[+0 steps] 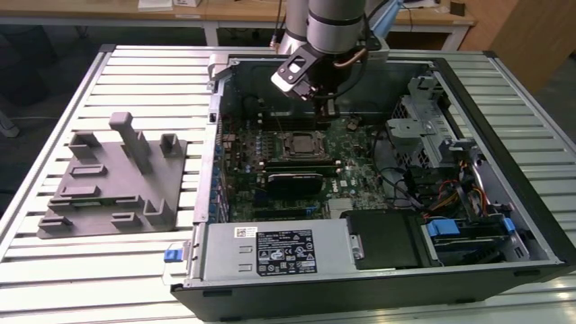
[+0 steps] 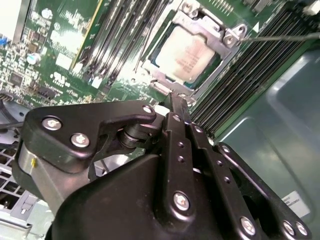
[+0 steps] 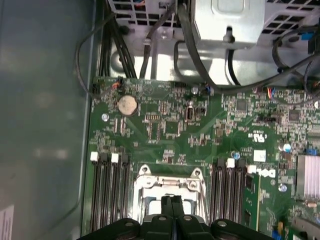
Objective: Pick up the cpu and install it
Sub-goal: 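Close the cpu cover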
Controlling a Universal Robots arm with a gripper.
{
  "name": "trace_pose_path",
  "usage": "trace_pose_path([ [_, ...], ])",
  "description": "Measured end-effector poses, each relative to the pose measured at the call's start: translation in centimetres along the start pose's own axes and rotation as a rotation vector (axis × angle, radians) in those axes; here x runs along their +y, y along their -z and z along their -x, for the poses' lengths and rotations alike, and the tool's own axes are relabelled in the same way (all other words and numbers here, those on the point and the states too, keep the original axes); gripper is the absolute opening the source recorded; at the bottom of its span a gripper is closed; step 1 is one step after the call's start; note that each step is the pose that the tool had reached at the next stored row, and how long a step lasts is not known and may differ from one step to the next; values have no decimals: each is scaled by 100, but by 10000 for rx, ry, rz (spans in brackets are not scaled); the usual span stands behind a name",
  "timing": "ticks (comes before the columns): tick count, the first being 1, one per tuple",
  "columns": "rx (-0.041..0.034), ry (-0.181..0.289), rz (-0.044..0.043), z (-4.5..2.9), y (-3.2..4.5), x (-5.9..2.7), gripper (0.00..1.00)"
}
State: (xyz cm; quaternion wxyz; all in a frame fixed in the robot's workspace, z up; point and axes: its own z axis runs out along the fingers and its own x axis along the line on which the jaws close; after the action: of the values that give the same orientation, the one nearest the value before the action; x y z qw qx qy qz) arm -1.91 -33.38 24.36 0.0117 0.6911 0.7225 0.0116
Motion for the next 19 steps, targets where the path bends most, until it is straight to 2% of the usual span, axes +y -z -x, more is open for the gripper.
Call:
trace_pose_path([
  [6,-2,0,-1,-5,-7,-123,11],
  [19,-2,0,-15,-7,-39,-154,11],
])
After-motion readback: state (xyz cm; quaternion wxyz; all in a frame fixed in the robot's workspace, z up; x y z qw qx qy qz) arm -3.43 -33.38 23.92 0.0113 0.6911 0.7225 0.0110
